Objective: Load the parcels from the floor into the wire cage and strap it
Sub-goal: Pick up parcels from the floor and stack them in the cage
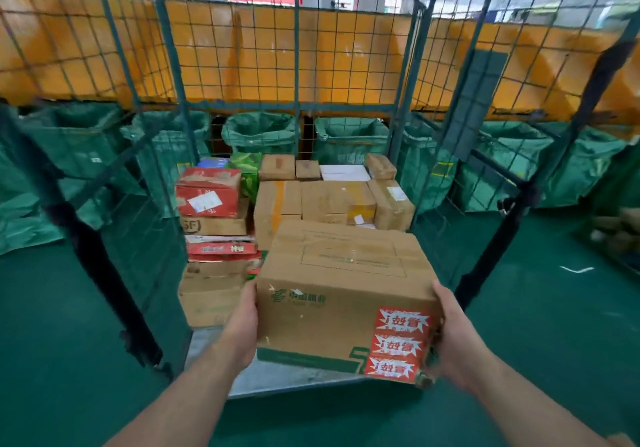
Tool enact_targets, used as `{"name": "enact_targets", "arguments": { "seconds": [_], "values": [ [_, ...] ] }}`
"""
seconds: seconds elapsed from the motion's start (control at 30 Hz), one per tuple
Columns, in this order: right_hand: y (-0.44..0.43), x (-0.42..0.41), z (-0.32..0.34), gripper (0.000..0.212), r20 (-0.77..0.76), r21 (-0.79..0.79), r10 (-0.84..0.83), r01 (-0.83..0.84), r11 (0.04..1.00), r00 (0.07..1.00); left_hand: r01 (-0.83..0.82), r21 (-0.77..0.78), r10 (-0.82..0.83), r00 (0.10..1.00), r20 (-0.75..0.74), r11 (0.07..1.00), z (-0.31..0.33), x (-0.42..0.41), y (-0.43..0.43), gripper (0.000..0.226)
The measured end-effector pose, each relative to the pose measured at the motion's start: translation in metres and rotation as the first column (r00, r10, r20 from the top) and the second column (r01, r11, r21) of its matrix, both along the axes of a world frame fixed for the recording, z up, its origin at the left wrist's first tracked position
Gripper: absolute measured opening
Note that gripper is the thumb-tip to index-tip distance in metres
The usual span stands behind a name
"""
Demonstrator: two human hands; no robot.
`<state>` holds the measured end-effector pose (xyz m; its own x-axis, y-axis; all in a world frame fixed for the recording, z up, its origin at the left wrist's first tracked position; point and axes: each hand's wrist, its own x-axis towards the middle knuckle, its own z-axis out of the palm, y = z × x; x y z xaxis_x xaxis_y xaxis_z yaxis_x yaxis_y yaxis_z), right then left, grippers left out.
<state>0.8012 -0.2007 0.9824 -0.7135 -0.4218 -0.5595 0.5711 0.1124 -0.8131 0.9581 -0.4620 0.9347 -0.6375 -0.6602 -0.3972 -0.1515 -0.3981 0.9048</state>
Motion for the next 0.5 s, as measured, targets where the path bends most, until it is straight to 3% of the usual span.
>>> {"name": "enact_targets", "arguments": {
  "seconds": [0.2,0.3,0.5],
  "values": [
    [-0.031,-0.094,-0.014,0.058,-0.027,-0.045,-0.066,0.065,0.997,0.997,0.103,0.086,-0.102,0.995,-0.010,0.991,-0.002,-0.107,-0.038,0.045],
    [-0.050,-0.142,-0.029,0.053,-0.032,-0.049,-0.089,0.087,0.995,0.996,0.144,0.117,-0.144,0.990,-0.011,0.983,-0.008,-0.152,-0.059,0.059],
    [-0.100,-0.258,-0.059,0.041,0.015,-0.091,-0.088,0.089,0.992,0.996,0.058,0.131,-0.065,0.997,0.045,0.990,-0.020,-0.248,-0.092,0.050]
  ]
}}
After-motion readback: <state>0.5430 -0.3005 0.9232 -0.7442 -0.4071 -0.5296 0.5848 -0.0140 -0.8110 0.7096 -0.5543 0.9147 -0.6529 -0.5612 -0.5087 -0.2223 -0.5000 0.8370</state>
